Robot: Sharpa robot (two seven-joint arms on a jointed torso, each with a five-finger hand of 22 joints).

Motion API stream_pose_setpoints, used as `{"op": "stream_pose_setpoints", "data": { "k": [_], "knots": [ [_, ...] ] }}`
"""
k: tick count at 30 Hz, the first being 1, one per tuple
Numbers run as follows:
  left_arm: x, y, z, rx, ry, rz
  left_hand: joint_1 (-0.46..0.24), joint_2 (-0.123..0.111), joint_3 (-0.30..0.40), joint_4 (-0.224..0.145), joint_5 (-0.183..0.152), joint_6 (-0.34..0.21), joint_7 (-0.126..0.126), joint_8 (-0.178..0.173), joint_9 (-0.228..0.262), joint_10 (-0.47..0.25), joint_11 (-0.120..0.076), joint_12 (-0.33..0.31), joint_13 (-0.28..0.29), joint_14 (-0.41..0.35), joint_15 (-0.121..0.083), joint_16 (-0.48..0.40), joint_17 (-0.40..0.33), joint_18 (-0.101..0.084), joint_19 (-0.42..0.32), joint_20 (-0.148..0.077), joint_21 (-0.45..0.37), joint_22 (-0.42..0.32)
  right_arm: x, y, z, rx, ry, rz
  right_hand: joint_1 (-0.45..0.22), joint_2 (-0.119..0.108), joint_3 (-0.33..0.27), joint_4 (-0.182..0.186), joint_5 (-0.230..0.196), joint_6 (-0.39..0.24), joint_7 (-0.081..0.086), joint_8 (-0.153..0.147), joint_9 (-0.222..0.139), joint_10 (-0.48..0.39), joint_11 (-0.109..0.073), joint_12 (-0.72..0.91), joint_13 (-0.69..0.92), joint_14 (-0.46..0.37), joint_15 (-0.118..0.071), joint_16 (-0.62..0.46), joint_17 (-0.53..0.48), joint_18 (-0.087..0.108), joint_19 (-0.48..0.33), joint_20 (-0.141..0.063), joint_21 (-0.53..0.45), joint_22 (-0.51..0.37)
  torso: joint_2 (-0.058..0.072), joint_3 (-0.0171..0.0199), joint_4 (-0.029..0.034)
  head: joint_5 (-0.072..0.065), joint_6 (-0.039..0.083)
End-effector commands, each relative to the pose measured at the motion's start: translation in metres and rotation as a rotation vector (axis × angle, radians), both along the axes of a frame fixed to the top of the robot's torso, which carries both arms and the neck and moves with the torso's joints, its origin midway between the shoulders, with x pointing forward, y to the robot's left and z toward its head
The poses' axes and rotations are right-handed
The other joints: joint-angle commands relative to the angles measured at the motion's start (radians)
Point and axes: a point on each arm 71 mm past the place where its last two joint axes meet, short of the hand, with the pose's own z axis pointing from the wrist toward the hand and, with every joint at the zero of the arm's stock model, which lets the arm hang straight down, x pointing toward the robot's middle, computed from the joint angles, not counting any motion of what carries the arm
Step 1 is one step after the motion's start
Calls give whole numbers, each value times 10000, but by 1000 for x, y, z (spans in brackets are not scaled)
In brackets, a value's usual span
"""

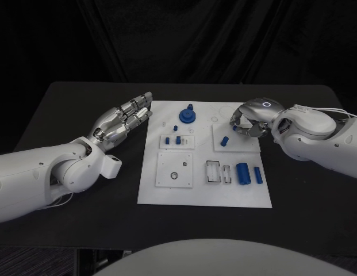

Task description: Assemble the parts on the task board

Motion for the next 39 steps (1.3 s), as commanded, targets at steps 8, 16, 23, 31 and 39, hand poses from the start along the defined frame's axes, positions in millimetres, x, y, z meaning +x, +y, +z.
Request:
{"op": "stream_pose_setpoints", "data": {
  "k": [8, 16, 23, 31, 39],
  "knots": [
    [-3, 1, 6, -1197, -1275, -161, 127, -18, 25, -60, 118, 103, 280, 51, 29, -19, 96, 83, 18, 52, 261, 6, 20, 162, -5, 195, -32, -12, 1, 3, -5, 39, 57, -23, -134, 59, 25, -1, -219, 72, -22, -11, -19, 275, -20, -64, -104, 66, 38, -8, -46, -2, 86, 2, -5, 1362, -12, -23, -5, -1, -2],
    [-5, -1, -3, -1183, -1045, -208, 167, 5, 63, -97, 193, 119, 320, 51, 30, -25, 138, 110, 19, 99, 350, 27, 36, 159, -5, 275, -32, -12, 0, 5, -7, 45, 123, 52, 9, 143, 29, -234, -128, 509, -3, 200, 119, 800, -165, 109, -106, 99, -33, -7, -80, -6, 150, -41, 36, 1381, -15, -32, -28, 0, -2],
    [-4, -1, -7, -1101, -970, -152, 192, -8, 89, -145, 287, 149, 359, 55, 34, 1, 195, 172, 26, 186, 473, 69, 64, 169, -5, 408, -32, -12, 0, 7, -11, 25, 199, 54, 38, 225, -42, -418, -102, 853, 26, 404, 335, 1174, -287, 222, -76, 196, -134, -58, -162, -26, 279, -136, 125, 1400, -8, -26, -18, 11, -2],
    [-4, -1, -9, -1040, -847, -164, 222, -8, 134, -214, 357, 261, 578, 74, 48, -18, 128, 184, 23, 230, 569, 96, 75, 173, -5, 524, -32, -12, -1, 8, -19, 8, 338, 31, 216, 321, -62, -698, -10, 1190, 28, 664, 643, 1428, -363, 286, -41, 237, -205, -96, -200, -33, 326, -210, 128, 1409, -17, -45, 0, -12, -2],
    [-4, 1, -11, -959, -747, -135, 233, -5, 162, -252, 434, 262, 669, 72, 47, -47, 99, 165, 18, 247, 623, 109, 80, 175, -5, 579, -32, -12, -1, 9, -19, 193, 123, 70, 393, 435, 107, -950, -401, 1290, 26, 829, 975, 1654, -379, 332, 13, 250, -230, -143, -246, -36, 342, -252, 109, 1418, 0, -28, -10, 3, -2]
  ]
}}
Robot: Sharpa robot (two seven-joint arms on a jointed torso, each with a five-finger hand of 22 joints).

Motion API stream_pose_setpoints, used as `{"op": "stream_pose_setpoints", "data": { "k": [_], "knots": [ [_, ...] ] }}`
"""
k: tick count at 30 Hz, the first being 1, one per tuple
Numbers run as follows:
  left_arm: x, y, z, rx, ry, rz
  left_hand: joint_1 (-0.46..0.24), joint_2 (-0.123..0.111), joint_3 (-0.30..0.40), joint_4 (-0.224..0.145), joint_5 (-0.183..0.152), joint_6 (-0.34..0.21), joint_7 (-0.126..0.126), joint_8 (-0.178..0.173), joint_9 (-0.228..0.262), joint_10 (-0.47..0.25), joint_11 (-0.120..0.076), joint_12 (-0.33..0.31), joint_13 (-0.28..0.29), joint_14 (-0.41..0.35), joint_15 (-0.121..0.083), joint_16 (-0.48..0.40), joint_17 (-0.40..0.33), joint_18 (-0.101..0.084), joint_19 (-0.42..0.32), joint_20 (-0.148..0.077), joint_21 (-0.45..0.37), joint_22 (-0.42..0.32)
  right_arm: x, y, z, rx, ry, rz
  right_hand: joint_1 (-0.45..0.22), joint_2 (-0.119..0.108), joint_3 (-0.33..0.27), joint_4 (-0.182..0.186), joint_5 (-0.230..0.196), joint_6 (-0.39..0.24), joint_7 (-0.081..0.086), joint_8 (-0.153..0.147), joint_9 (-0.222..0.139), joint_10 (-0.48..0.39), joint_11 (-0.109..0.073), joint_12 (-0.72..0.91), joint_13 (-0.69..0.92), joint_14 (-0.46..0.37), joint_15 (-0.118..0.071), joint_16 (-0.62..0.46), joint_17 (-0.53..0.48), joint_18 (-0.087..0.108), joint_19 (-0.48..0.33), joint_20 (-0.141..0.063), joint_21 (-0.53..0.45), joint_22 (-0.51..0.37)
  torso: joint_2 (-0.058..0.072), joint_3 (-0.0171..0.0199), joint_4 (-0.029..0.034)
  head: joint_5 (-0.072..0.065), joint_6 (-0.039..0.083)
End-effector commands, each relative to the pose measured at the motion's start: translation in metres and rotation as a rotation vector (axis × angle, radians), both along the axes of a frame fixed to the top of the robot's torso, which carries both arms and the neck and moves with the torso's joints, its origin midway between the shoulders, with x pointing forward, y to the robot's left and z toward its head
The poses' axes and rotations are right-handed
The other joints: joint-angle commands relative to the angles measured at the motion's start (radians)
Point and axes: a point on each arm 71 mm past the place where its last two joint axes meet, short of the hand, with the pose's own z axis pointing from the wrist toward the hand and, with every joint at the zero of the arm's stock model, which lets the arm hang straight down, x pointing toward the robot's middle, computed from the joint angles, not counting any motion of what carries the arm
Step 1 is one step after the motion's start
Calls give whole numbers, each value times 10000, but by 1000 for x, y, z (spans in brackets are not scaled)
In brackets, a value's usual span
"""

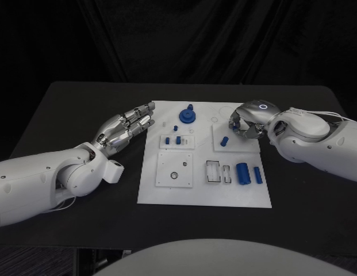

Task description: Assemble the parts on the task board

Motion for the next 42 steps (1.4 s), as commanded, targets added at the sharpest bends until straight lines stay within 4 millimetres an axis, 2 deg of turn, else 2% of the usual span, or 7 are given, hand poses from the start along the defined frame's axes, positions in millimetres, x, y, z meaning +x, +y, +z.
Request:
{"op": "stream_pose_setpoints", "data": {
  "k": [1, 10, 15, 21, 30, 38, 42],
  "knots": [
    [-2, 2, 10, -955, -1152, -9, 109, 30, 14, -47, 55, -6, 80, 32, 7, -41, -35, 33, 2, 0, 55, 31, 10, 177, -16, 74, -32, -15, -3, 2, -9, 7, 107, 56, 151, 84, 25, -98, -64, 145, -7, 79, 145, 167, -73, 88, 54, 30, -63, -34, -3, -36, 42, -25, 2, 1425, 11, 5, 5, -24, -2],
    [-2, 1, 8, -908, -1038, -52, 128, 46, 54, -91, 149, -37, 113, 24, 3, -69, -3, 15, -1, 18, 111, 45, 16, 176, -16, 119, -32, -15, -2, 3, -7, 395, 51, 80, 97, 137, 88, -99, -233, 133, -9, 120, 295, 190, -72, 14, 38, 62, -64, -14, 19, -45, 69, -29, 34, 1438, 6, 17, 0, -1, -2],
    [-1, 1, 7, -895, -992, -79, 146, 49, 74, -121, 178, -39, 129, 24, 3, -64, 23, 36, 3, 40, 131, 58, 23, 175, -16, 136, -32, -15, -2, 3, -6, 459, 16, 76, 98, 138, 96, -104, -252, 129, -10, 122, 311, 194, -73, 3, 34, 70, -65, -1, 35, -56, 91, -30, 87, 1453, 12, 4, -9, 82, -2],
    [-1, 1, 6, -871, -936, -103, 165, 54, 97, -151, 203, -64, 120, 20, 0, -71, 50, 31, 2, 53, 149, 68, 27, 174, -16, 151, -32, -15, -3, 1, -5, 683, 109, -25, 101, 134, 119, -129, -288, 158, -25, 153, 380, 256, -93, -9, 33, 96, -78, 22, 59, -65, 123, -37, 142, 1469, 15, 11, -9, 137, -2],
    [0, 0, 4, -845, -853, -149, 205, 78, 150, -207, 243, -88, 135, 16, -2, -92, 53, 21, 0, 74, 180, 85, 34, 171, -16, 170, -32, -15, -5, -1, -3, 915, 179, -137, 99, 122, 136, -142, -296, 113, -24, 134, 408, 275, -95, -27, 30, 122, -85, 57, 97, -76, 152, -43, 197, 1484, 20, 0, 20, 97, -2],
    [0, 0, 4, -833, -810, -167, 212, 81, 160, -219, 248, -89, 141, 17, -1, -93, 56, 25, 1, 88, 186, 93, 38, 170, -16, 174, -32, -15, -8, -2, -1, 991, 186, -152, 89, 117, 146, -143, -304, 71, -20, 112, 423, 288, -94, -39, 29, 134, -86, 71, 112, -81, 165, -45, 219, 1491, 23, 2, -3, 120, -2],
    [0, 0, 3, -823, -795, -166, 214, 82, 163, -221, 249, -90, 143, 17, -1, -92, 57, 28, 1, 90, 188, 95, 39, 170, -16, 175, -32, -15, -10, -2, 1, 1055, 146, -144, 85, 115, 148, -142, -310, 60, -18, 105, 427, 290, -93, -43, 28, 136, -85, 71, 112, -81, 167, -46, 221, 1492, 22, -4, 6, 116, -2]
  ]
}}
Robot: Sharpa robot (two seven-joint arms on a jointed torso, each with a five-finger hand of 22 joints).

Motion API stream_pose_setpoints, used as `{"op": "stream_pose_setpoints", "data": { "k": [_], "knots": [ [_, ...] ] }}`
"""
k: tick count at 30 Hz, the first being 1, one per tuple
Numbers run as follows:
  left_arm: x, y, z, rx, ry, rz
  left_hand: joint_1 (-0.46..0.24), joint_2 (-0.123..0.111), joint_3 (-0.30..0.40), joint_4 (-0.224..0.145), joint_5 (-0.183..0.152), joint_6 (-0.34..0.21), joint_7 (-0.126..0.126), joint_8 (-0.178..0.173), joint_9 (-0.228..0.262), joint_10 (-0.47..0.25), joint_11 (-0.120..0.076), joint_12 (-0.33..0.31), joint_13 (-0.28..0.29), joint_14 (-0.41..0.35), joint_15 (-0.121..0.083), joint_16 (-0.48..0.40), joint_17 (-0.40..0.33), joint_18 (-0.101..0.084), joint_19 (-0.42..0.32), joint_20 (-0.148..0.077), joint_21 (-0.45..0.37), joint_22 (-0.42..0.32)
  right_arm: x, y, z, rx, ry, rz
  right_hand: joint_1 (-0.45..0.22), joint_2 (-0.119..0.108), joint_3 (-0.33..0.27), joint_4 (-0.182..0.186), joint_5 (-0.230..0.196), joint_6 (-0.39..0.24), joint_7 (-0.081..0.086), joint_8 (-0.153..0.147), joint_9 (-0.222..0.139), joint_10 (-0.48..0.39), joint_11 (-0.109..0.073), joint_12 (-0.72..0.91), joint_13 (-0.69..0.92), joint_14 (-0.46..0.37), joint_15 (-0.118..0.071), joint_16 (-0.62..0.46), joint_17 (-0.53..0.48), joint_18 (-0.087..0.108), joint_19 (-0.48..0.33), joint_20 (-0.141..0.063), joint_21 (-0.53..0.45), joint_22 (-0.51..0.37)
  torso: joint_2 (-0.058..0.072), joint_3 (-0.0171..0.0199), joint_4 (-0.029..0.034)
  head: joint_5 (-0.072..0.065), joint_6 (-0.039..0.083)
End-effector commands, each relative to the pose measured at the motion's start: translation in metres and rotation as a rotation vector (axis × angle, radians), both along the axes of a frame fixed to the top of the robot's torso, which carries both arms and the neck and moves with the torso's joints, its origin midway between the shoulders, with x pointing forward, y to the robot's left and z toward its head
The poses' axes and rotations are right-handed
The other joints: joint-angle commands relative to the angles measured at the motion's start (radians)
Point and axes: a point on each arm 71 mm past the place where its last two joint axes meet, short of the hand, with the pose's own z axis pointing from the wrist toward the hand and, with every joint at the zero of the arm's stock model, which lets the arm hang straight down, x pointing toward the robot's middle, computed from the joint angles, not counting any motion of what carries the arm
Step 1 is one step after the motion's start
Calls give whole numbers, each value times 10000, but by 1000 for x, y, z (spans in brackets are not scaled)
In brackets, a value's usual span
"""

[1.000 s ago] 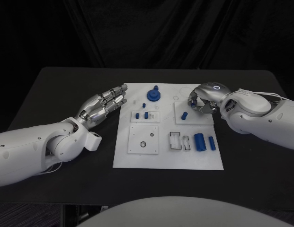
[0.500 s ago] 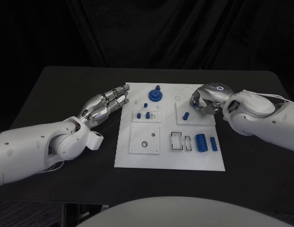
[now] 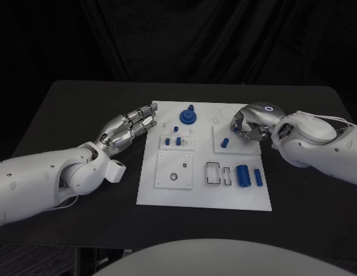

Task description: Assemble the parts on the task board

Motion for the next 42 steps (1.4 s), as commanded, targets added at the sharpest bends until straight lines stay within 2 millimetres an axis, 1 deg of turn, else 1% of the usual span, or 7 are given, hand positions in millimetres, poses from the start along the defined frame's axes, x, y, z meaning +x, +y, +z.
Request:
{"op": "stream_pose_setpoints", "data": {
  "k": [1, 10, 21, 25, 29, 38, 42],
  "knots": [
    [-2, 0, 8, -794, -878, -61, 103, -30, -3, -57, 69, -16, 70, 18, 4, -55, 22, 39, 5, 18, 46, 56, 12, 169, 7, 56, -32, -17, -2, 2, 2, 158, -63, 23, -6, 27, 56, -20, -1, -48, -18, -21, 10, 228, -152, -45, -9, 66, -14, 32, 3, -81, 62, -11, 65, 1494, 0, -8, 0, 1, -2],
    [-2, -2, 7, -800, -808, -129, 118, -12, 28, -82, 81, -22, 108, 18, 4, -64, 23, 36, 5, 23, 58, 63, 14, 167, 7, 63, -32, -17, -2, 1, 17, 276, -363, -9, -11, 24, 61, -20, -20, -65, -16, -30, 20, 229, -151, -55, -11, 68, -13, 33, 4, -72, 46, -11, 18, 1482, -11, -21, -16, 46, -2],
    [-2, -4, 6, -804, -754, -193, 127, 2, 57, -106, 88, 29, 169, 28, 12, -74, 11, 34, 4, 21, 64, 67, 14, 164, 7, 68, -32, -17, -2, -1, 32, 281, -534, -66, -37, 28, 91, -10, -120, -135, -4, -80, 50, 216, -134, -114, -27, 47, 2, -2, -33, -72, 33, -4, -8, 1478, -8, -13, 22, 1, -2],
    [-2, -4, 6, -798, -742, -194, 129, 11, 73, -119, 93, 27, 205, 30, 12, -78, 3, 35, 5, 18, 67, 68, 13, 163, 7, 69, -32, -17, -5, 0, 35, 361, -584, 28, -44, 26, 96, -6, -131, -151, -1, -92, 53, 210, -129, -129, -31, 51, 6, 11, -16, -76, 39, -1, 11, 1484, -8, -8, 4, 47, -2],
    [-2, -3, 6, -781, -721, -186, 130, 12, 82, -128, 93, 19, 229, 29, 12, -81, -5, 35, 5, 17, 67, 70, 13, 162, 7, 70, -32, -17, -11, 7, 38, 482, -563, 252, -47, 24, 97, -5, -135, -155, 0, -95, 55, 211, -128, -132, -32, 52, 7, 15, -11, -78, 42, -1, 19, 1487, -6, -7, -17, 72, -2],
    [-2, -4, 5, -770, -648, -239, 130, 12, 86, -133, 95, 17, 241, 29, 12, -87, -9, 26, 3, 16, 68, 70, 13, 162, 7, 72, -32, -17, -26, 25, 40, 607, -264, 859, -60, 14, 104, -2, -172, -195, 6, -127, 59, 221, -125, -148, -35, 48, 12, 6, -22, -77, 38, 4, 12, 1486, -7, 15, -3, 95, -2],
    [-2, -4, 4, -756, -615, -251, 131, 11, 93, -142, 97, 15, 258, 28, 11, -95, -15, 21, 2, 14, 70, 71, 13, 162, 7, 73, -32, -17, -33, 32, 40, 659, -153, 1098, -70, 13, 112, 4, -199, -231, 13, -155, 59, 219, -119, -164, -39, 42, 17, -4, -34, -77, 35, 8, 5, 1485, -3, 9, -9, 123, -2]
  ]
}}
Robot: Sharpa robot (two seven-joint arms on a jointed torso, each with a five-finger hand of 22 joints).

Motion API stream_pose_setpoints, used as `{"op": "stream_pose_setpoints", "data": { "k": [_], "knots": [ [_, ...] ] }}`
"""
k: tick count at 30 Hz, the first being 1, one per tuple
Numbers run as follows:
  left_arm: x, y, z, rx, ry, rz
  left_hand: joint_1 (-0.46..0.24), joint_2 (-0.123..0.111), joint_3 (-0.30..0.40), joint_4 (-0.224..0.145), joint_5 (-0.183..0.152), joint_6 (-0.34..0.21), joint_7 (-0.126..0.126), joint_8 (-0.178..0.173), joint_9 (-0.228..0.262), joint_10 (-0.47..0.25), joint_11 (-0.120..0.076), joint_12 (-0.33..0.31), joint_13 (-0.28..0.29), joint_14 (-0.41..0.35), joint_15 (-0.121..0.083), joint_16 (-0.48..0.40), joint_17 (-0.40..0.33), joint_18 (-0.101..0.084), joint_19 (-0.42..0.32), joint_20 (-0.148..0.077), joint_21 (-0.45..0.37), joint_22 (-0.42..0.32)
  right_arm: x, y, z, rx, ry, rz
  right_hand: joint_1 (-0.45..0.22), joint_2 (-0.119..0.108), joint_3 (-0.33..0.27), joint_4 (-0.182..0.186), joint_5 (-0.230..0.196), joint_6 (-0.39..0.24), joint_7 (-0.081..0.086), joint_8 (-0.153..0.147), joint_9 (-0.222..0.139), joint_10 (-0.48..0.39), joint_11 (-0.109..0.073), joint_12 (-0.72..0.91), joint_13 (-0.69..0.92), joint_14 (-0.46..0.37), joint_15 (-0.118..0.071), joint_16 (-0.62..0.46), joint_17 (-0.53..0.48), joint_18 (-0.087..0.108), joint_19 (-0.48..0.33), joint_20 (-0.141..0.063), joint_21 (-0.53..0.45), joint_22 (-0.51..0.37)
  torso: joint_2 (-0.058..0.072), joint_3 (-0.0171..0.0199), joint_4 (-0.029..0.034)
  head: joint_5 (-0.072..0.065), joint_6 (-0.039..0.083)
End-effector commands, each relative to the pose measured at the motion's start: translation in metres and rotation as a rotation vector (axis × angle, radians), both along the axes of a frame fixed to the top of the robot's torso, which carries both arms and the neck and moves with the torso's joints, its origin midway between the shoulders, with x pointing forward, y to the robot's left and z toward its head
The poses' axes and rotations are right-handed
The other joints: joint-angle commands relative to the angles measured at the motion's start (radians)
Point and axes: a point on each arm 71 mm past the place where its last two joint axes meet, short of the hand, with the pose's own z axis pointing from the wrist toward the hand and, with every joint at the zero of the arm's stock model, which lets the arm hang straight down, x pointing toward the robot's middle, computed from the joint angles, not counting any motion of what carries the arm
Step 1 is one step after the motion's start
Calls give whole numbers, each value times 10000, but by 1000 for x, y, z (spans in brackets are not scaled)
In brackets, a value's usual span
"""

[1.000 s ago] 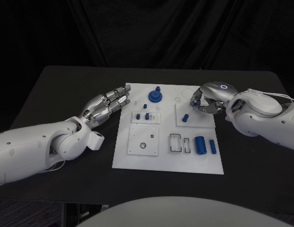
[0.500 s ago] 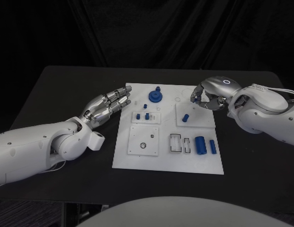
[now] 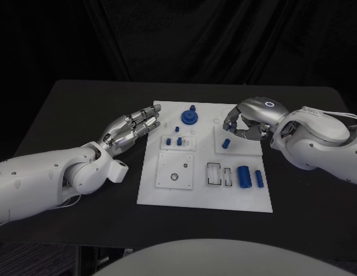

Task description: Assemble the parts on the task board

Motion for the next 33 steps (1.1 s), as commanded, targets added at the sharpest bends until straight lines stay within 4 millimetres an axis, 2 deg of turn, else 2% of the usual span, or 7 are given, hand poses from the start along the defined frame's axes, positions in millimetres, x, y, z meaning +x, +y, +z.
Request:
{"op": "stream_pose_setpoints", "data": {
  "k": [1, 7, 17, 25, 33],
  "knots": [
    [-1, 0, 6, -672, -676, -83, 91, -29, 11, -60, 59, -6, 98, 29, 15, -62, 19, 23, 4, 14, 72, 32, 17, 162, 8, 74, -32, -11, -4, 4, 1, -46, 114, 58, -69, 14, 56, 3, -46, -89, 11, -47, 13, -20, 22, -66, -18, 44, 17, -1, -5, -76, 35, 8, 4, 1481, 4, -1, -2, 36, -2],
    [-2, 0, 5, -664, -619, -102, 91, -29, 13, -63, 60, -21, 105, 27, 13, -67, 15, 17, 3, 8, 73, 29, 15, 162, 8, 75, -32, -11, -14, 17, 2, 57, 240, 467, -76, 16, 85, 6, -77, -171, 29, -117, 8, -54, 44, -121, -34, 60, 31, 34, 36, -83, 46, 17, 33, 1490, -2, -11, -1, 80, -2],
    [-3, -1, 3, -628, -531, -111, 91, -29, 21, -71, 60, -23, 116, 26, 13, -75, 14, 12, 2, 9, 77, 31, 16, 162, 8, 78, -32, -11, -29, 46, 2, 138, 505, 1261, -81, 21, 101, 9, -96, -217, 42, -159, 2, -62, 54, -147, -40, 87, 40, 96, 109, -90, 61, 24, 66, 1500, -12, -16, -2, 269, -2],
    [-3, -2, 2, -619, -490, -147, 91, -29, 21, -71, 60, -23, 116, 26, 13, -75, 14, 12, 2, 9, 77, 31, 16, 162, 8, 78, -32, -11, -32, 64, -2, -19, 762, 1669, -114, 24, 107, 30, -177, -284, 63, -223, -6, -96, 79, -197, -52, 88, 61, 95, 99, -84, 52, 40, 32, 1491, -35, -30, 3, 331, -2],
    [-3, -4, 1, -617, -460, -179, 90, -30, 26, -78, 61, -21, 123, 26, 13, -78, 11, 19, 3, 15, 83, 37, 18, 161, 8, 82, -32, -11, -34, 81, -13, -234, 921, 2071, -112, 44, 145, 27, -209, -393, 105, -329, -30, -196, 133, -301, -83, 16, 104, -20, -40, -41, -45, 72, -204, 1430, -5, -34, 10, 394, -2]
  ]
}}
